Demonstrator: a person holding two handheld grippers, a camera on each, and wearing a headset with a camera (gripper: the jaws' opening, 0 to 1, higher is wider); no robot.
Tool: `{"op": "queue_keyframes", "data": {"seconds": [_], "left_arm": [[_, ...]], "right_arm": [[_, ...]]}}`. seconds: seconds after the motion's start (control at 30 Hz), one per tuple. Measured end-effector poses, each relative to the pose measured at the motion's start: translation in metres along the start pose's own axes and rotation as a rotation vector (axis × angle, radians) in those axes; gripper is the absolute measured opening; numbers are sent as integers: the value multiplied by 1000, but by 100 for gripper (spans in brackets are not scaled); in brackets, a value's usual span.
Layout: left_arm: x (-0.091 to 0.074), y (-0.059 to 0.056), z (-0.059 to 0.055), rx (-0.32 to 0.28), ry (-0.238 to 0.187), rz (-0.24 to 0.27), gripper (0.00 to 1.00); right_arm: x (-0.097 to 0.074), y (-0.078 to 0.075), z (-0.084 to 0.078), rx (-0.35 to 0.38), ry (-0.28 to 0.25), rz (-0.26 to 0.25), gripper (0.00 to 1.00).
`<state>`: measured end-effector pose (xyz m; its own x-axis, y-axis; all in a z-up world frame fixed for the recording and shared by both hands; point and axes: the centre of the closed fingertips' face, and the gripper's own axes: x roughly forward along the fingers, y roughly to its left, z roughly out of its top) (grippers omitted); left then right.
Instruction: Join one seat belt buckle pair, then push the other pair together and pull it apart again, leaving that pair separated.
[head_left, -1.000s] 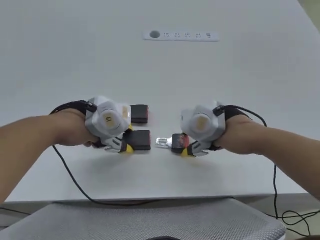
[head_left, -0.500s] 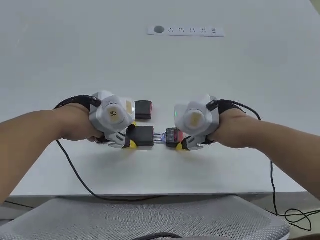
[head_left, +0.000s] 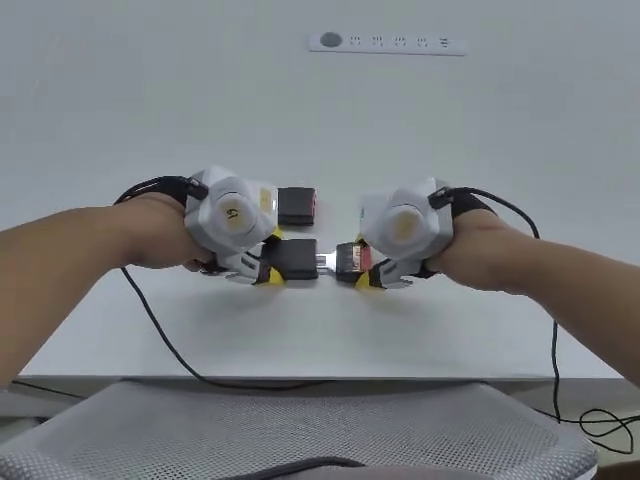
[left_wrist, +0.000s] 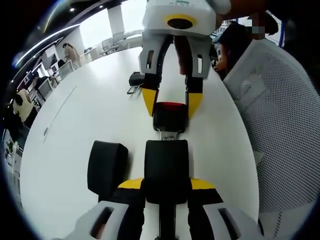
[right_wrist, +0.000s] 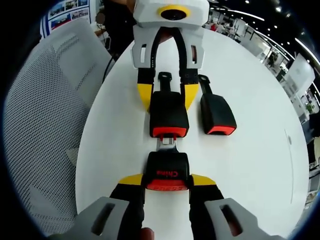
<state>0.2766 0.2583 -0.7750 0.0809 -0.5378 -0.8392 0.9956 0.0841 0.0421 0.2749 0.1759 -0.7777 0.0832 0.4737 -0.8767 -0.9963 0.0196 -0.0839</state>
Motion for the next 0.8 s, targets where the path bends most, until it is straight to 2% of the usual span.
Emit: {"op": "queue_keyframes", "data": {"seconds": [0.33, 0.8], "left_arm": [[1, 2, -1, 33, 4, -26, 33], [3, 3, -2, 19, -10, -35, 33]], "right_arm": [[1, 0, 2, -20, 1, 27, 29], [6, -5, 10, -5, 2, 39, 29]]}}
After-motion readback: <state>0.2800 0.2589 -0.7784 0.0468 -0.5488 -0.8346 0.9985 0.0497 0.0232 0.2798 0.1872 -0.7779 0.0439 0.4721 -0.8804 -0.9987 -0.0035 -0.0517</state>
